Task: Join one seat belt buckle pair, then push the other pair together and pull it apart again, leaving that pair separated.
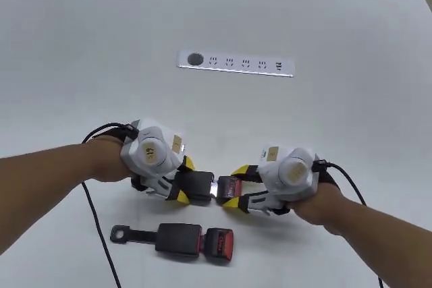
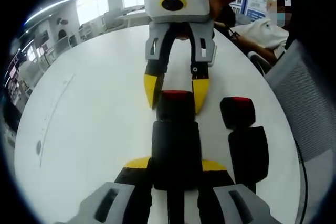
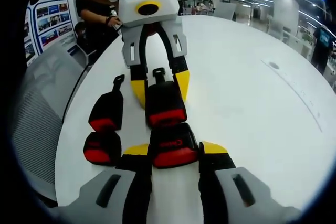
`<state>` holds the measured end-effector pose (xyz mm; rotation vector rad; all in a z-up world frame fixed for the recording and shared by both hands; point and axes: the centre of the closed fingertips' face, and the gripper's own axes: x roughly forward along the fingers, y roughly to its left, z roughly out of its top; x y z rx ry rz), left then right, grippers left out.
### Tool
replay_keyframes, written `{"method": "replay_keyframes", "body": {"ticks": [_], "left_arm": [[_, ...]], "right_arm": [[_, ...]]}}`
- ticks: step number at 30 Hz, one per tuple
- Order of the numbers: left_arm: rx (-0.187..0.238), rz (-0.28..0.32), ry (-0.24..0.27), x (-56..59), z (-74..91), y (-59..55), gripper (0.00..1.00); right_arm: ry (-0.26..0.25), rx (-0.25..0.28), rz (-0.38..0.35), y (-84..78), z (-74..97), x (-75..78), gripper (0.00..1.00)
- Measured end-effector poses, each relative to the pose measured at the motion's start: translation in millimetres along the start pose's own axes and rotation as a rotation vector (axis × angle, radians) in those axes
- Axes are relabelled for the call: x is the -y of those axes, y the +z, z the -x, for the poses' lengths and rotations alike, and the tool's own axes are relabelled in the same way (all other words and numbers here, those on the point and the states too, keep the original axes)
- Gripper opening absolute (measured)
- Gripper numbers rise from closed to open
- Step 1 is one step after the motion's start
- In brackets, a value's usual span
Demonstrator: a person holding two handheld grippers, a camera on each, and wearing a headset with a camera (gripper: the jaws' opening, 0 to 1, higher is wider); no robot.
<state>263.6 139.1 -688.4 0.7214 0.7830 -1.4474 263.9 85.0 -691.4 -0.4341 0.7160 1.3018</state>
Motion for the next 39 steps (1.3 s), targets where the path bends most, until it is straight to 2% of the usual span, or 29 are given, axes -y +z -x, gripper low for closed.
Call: {"method": "replay_keyframes", "body": {"ticks": [14,35,39], "left_arm": [[-0.006,0.008,0.005,1.8,-2.1,-0.5,0.34],[0.035,0.035,0.026,2.2,-2.2,-0.5,0.35],[0.035,0.036,0.028,1.9,-1.5,-0.5,0.35]], "right_arm": [[-0.019,-0.004,0.0,0.8,-2.2,-0.5,0.34],[-0.004,0.016,0.004,2.1,-3.1,-1.2,0.35],[-0.001,0.01,0.006,-2.5,1.1,1.2,0.35]]}}
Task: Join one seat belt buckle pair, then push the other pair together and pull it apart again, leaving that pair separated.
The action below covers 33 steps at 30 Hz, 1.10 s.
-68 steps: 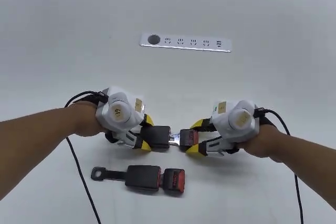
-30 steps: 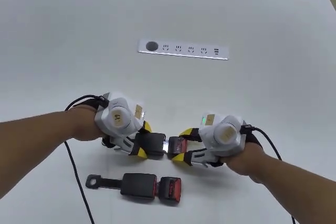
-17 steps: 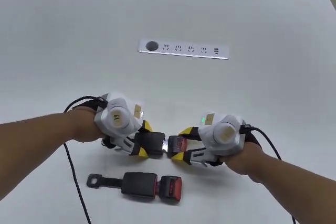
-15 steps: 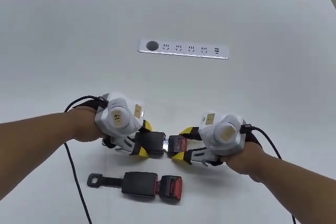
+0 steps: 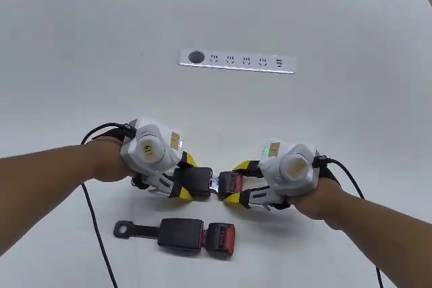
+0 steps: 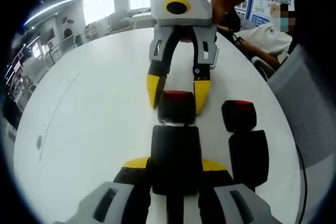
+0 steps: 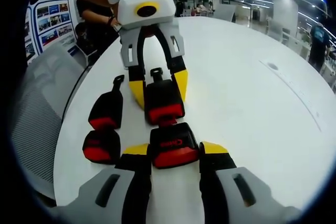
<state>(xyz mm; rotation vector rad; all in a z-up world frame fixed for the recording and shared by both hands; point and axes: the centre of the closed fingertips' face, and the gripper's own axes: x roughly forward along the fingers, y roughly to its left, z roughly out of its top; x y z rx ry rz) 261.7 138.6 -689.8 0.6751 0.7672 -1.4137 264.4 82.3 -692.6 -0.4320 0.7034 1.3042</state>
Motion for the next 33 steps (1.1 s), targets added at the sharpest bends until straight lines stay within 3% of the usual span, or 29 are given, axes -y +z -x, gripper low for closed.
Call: {"method": "replay_keyframes", "body": {"ticks": [17,33], "left_arm": [[-0.013,0.002,0.001,-1.6,1.8,-1.1,0.35],[-0.006,0.007,0.002,-5.2,4.3,-4.0,0.35]], "right_arm": [[0.016,-0.014,0.015,-4.4,13.3,0.8,0.35],[0.012,-0.025,0.003,-29.1,39.2,13.1,0.35]]}}
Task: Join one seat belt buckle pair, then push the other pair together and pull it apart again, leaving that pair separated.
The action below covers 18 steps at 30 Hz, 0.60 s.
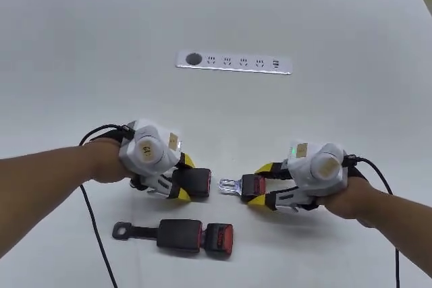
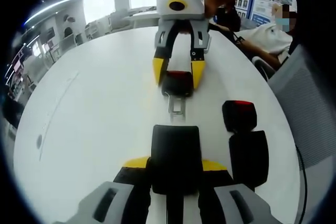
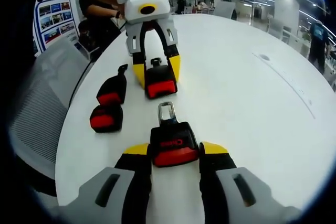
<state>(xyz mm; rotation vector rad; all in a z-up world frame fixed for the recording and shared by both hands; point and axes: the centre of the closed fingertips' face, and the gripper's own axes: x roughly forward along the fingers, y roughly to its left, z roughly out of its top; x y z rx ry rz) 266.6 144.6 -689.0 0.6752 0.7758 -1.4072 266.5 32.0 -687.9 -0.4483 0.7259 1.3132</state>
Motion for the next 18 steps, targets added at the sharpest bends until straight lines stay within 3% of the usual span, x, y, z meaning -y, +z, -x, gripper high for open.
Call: {"method": "replay_keyframes", "body": {"ticks": [18], "left_arm": [[0.002,0.004,-0.002,3.9,-0.4,3.1,0.35]], "right_arm": [[-0.002,-0.011,-0.017,-28.3,25.1,5.0,0.35]]}}
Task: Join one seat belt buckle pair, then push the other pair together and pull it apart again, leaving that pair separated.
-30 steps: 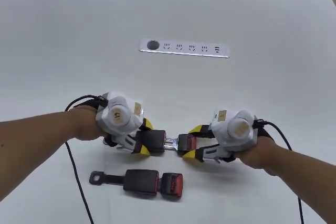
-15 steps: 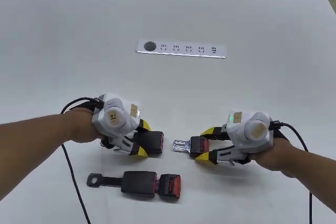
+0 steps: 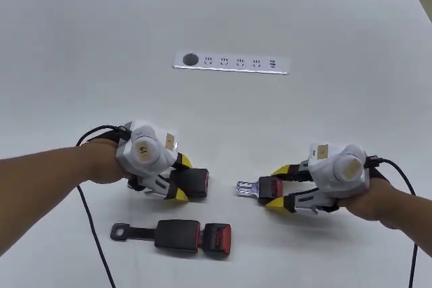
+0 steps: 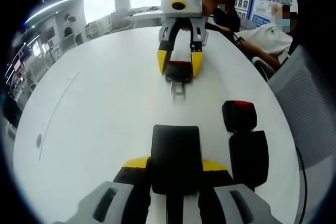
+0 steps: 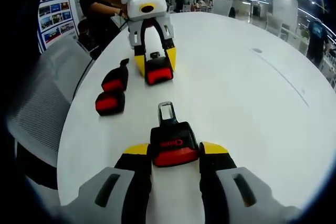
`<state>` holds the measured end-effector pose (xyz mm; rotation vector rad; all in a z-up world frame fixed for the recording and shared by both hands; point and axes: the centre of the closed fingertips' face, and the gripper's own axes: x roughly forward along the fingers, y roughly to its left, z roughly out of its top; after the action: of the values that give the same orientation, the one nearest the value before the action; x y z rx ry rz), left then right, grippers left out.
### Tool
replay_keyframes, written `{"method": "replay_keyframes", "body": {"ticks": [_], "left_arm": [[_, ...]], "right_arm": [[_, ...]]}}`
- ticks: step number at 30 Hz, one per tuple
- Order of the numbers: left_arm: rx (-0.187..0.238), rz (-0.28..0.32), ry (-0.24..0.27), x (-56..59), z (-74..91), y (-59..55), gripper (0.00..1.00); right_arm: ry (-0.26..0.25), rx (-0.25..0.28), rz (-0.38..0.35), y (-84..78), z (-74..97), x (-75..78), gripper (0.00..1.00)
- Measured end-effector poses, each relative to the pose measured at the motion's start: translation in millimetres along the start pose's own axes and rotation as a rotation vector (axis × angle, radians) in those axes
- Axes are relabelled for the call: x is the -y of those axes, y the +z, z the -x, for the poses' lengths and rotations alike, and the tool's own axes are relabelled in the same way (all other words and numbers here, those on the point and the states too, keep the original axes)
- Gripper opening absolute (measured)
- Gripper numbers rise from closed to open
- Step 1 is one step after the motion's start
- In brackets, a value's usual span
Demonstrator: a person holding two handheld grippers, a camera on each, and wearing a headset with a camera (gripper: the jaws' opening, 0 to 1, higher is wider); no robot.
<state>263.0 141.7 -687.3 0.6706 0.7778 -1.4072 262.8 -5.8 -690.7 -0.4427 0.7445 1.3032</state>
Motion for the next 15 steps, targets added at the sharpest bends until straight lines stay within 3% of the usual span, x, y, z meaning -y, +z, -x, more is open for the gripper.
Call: {"method": "replay_keyframes", "body": {"ticks": [15], "left_arm": [[-0.001,0.003,-0.002,0.9,-1.2,1.2,0.35]], "right_arm": [[-0.023,0.011,-0.016,-9.4,11.1,3.1,0.35]]}}
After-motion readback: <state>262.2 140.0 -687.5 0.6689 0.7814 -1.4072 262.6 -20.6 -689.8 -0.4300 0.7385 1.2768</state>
